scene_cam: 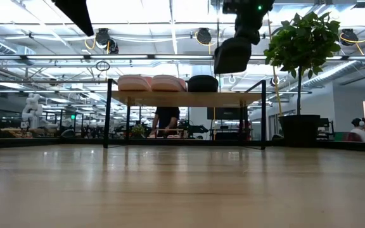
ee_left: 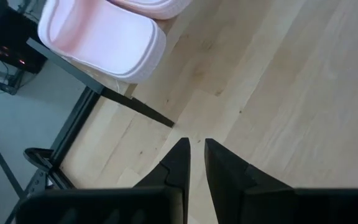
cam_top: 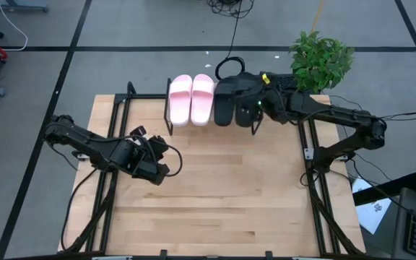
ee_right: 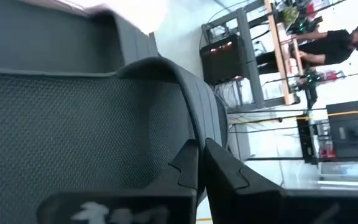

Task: Pick and place slides into the shelf
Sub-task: Put the black slipper on the shelf

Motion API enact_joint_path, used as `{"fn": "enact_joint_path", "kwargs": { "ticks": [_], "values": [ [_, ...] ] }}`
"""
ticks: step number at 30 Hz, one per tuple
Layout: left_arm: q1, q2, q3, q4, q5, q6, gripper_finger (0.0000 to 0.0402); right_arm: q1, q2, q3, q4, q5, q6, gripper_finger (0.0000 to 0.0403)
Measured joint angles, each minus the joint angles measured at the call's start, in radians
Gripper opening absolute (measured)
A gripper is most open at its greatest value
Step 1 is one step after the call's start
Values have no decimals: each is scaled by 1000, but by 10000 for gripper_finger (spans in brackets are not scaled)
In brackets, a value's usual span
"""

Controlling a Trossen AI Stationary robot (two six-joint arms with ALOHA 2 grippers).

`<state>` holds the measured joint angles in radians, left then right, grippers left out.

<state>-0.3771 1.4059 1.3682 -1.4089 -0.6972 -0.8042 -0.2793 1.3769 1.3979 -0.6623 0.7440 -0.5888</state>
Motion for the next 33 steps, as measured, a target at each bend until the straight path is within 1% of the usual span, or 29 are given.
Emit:
{"fn": "enact_joint_path", "kwargs": {
  "ticks": [4,7,10,12,15,21,33],
  "values": [
    [0,0,0,0,-4,15,47,-40,0,-29,-1,-16,-1,0],
    [0,0,0,0,-14,25,47,-61,0,-64,6,-49,-2,0],
    [0,0,0,0,-24,25,47,-69,0,-120,70,-59,-28,0],
    [0,0,0,0,-29,25,47,-68,0,-159,134,-42,-60,0],
    [0,0,0,0,-29,25,47,-68,0,-194,183,-37,-87,0],
    [0,0,0,0,-29,24,47,-68,-1,-229,206,-36,-90,0],
    [0,0,0,0,-30,18,47,-108,-1,-232,284,-39,-142,0]
  ]
}}
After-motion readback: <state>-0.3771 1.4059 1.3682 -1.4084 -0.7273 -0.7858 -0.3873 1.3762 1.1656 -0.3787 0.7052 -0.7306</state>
